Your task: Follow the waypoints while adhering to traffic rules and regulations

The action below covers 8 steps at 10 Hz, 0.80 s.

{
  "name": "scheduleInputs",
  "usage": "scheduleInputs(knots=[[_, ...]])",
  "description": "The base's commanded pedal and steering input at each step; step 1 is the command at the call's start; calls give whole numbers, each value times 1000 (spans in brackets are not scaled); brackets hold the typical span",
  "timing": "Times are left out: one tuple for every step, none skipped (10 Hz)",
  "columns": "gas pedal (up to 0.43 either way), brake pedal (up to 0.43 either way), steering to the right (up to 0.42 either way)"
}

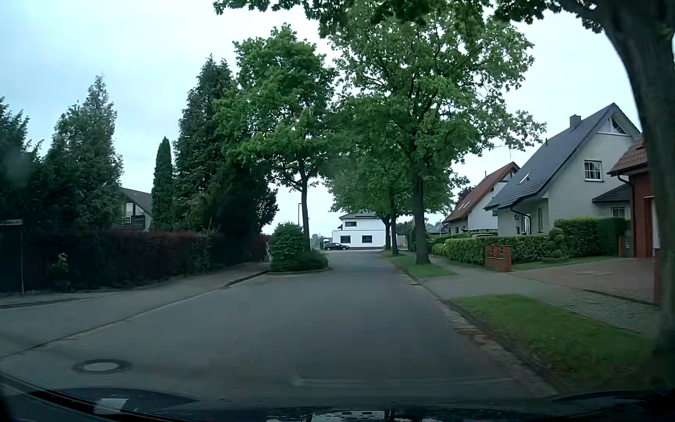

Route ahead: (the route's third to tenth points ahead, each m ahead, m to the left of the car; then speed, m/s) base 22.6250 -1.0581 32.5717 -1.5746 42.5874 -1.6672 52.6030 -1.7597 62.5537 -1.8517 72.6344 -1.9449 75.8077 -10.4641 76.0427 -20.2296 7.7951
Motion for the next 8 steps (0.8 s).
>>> scheduleInputs(knots=[[110, 0, 0], [110, 0, 0], [110, 0, 0], [110, 0, 0], [110, 0, 0], [110, 0, 0], [118, 0, 0], [118, 0, 0]])
